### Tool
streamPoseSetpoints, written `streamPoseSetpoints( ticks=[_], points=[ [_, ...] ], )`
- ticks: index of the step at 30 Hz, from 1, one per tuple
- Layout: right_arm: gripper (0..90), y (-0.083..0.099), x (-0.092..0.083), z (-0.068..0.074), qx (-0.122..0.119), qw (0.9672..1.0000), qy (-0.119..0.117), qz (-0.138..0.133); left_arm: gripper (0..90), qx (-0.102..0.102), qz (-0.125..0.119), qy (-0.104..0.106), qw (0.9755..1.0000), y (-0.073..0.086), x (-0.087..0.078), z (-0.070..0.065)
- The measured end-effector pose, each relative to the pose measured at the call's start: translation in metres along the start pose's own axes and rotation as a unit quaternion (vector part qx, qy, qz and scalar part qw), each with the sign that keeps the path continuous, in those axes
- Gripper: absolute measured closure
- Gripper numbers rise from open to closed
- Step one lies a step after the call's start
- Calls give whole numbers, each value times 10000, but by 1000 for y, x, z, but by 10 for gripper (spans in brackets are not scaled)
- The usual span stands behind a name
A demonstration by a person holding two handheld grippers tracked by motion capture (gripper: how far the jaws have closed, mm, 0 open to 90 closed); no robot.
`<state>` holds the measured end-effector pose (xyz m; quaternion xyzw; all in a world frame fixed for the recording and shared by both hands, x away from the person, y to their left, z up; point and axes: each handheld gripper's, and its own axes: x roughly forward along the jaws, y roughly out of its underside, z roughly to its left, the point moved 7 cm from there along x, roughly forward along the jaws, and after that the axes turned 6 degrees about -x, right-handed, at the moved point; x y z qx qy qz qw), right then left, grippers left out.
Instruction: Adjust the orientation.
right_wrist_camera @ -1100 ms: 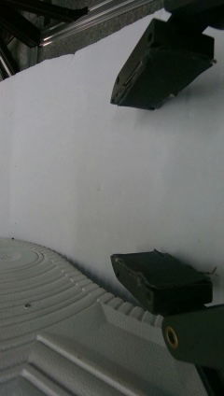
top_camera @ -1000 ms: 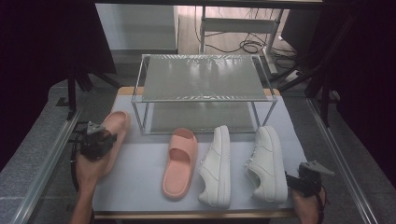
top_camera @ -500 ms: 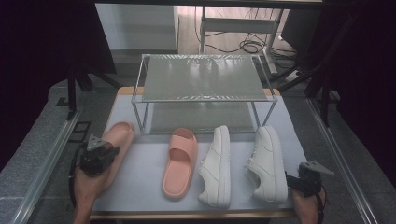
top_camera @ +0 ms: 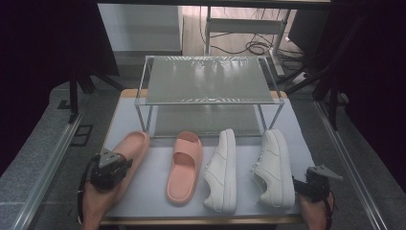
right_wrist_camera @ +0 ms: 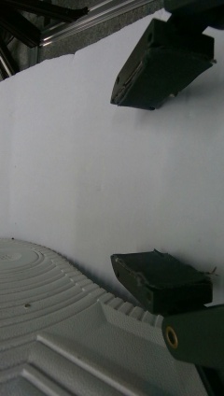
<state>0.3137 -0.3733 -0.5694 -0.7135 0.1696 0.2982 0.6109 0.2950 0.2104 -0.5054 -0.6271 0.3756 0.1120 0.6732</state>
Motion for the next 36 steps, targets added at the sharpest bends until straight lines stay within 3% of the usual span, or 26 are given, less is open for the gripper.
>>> streamPoseSetpoints(
  ticks=[12,20,26,36],
  points=[
    [196,0,0,0,10,10000,7,-21,849,223,-64,182,9996,-15,19,-29],
    [196,0,0,0,4,10000,9,-15,850,262,-86,164,9995,-30,38,-44],
    [196,0,0,0,6,10000,2,-18,849,263,-102,142,9995,-41,54,-50],
    [196,0,0,0,5,10000,4,-12,849,130,-217,5,9997,-65,82,-48]
  ],
)
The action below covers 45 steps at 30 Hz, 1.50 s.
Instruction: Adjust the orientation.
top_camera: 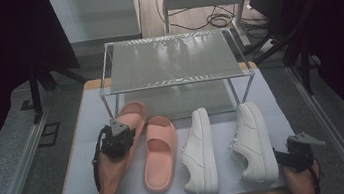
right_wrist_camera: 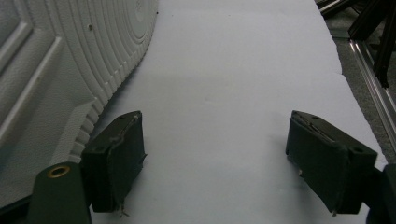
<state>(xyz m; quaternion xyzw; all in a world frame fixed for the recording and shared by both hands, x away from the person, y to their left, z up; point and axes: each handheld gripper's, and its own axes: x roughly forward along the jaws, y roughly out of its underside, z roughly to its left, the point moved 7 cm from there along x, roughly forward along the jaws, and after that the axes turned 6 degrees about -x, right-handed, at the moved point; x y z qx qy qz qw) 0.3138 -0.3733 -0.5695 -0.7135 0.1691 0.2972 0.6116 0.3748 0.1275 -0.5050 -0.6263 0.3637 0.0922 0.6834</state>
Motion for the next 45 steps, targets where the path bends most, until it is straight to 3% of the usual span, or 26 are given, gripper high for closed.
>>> streamPoseSetpoints(
  ticks=[18,29,36,45],
  points=[
    [196,0,0,0,-22,10000,5,-4,847,-248,-225,-239,9992,-24,48,5],
    [196,0,0,0,-23,10000,-1,-9,831,-327,-115,-150,9993,-21,65,2],
    [196,0,0,0,-17,10000,-3,-18,738,-237,-101,-141,9996,-20,55,3],
    [196,0,0,0,-26,10000,-9,4,676,-332,-144,15,9993,-11,27,9]
  ],
)
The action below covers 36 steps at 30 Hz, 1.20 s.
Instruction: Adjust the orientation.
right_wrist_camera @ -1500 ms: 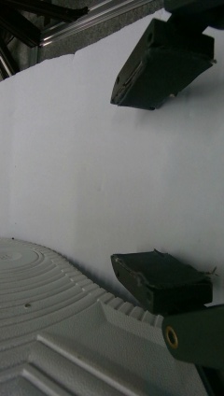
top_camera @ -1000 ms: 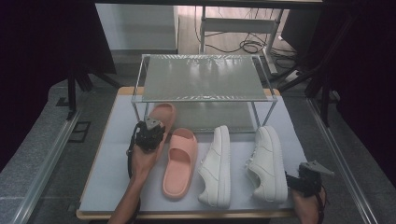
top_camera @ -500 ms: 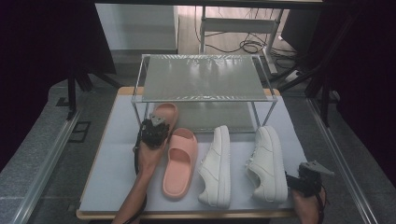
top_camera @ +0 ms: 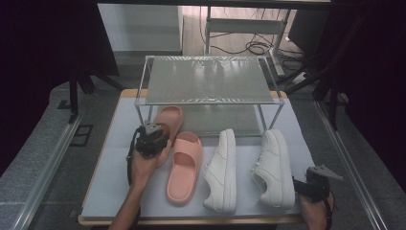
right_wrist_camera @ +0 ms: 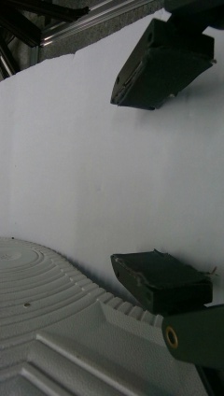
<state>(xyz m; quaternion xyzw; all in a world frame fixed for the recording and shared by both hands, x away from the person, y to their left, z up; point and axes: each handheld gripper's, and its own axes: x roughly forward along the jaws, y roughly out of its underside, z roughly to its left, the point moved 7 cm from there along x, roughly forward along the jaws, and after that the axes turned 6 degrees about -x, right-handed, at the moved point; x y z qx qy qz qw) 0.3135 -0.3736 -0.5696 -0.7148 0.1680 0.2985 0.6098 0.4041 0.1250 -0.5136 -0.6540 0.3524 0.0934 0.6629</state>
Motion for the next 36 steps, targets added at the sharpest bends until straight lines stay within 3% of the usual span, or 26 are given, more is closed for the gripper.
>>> streamPoseSetpoints(
  ticks=[11,23,29,36],
  points=[
    [196,0,0,0,13,10000,6,-9,714,66,-7,170,9998,26,-38,5],
    [196,0,0,0,12,10000,8,-10,891,60,7,189,9998,62,-66,10],
    [196,0,0,0,12,10000,8,-9,897,41,115,198,9997,81,-74,11],
    [196,0,0,0,8,10000,3,-2,897,186,377,65,9991,100,-72,11]
  ],
)
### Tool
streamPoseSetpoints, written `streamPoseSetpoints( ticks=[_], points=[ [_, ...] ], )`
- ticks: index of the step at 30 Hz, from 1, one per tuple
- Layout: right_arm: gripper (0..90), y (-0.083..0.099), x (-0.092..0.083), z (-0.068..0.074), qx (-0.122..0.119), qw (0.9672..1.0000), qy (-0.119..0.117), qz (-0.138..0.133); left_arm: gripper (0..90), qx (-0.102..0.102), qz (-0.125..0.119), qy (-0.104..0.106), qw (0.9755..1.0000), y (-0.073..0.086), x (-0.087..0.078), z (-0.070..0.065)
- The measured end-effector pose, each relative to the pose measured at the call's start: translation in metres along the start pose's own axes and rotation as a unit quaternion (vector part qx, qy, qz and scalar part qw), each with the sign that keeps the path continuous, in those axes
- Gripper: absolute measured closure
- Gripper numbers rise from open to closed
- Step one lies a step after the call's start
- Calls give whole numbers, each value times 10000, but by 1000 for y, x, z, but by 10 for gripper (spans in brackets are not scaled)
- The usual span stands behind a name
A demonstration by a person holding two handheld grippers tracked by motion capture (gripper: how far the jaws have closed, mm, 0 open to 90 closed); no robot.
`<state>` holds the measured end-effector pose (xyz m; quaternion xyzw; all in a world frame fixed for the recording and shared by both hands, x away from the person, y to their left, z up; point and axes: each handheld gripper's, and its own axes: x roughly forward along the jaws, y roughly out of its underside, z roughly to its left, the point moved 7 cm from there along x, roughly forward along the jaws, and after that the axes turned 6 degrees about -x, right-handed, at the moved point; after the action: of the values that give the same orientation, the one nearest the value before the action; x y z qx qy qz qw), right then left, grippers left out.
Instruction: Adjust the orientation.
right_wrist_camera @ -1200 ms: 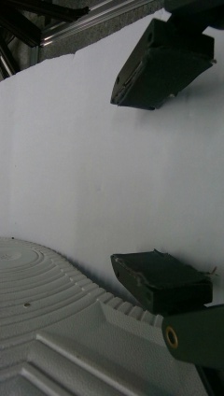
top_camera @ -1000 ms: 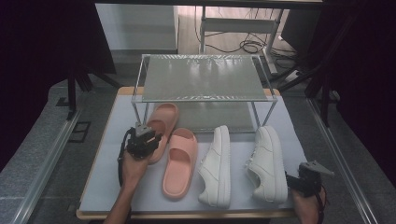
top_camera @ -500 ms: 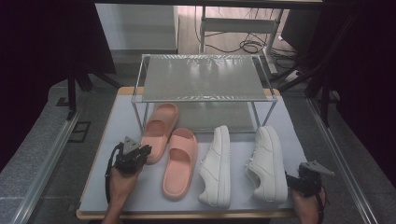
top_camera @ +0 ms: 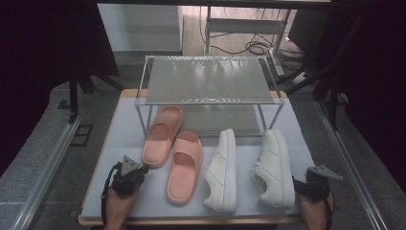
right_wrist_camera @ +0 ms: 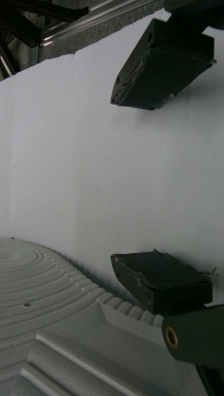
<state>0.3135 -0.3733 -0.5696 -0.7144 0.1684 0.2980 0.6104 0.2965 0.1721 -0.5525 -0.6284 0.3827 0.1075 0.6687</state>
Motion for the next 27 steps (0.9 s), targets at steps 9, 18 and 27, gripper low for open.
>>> streamPoseSetpoints(
  ticks=[9,18,27],
  points=[
    [196,0,0,0,1,10000,3,-3,896,36,141,-166,9998,2,11,4],
    [196,0,0,0,1,10000,1,-1,896,29,188,-228,9996,-2,17,6],
    [196,0,0,0,2,10000,-3,-6,897,-83,50,-109,9999,-17,27,5]
  ],
)
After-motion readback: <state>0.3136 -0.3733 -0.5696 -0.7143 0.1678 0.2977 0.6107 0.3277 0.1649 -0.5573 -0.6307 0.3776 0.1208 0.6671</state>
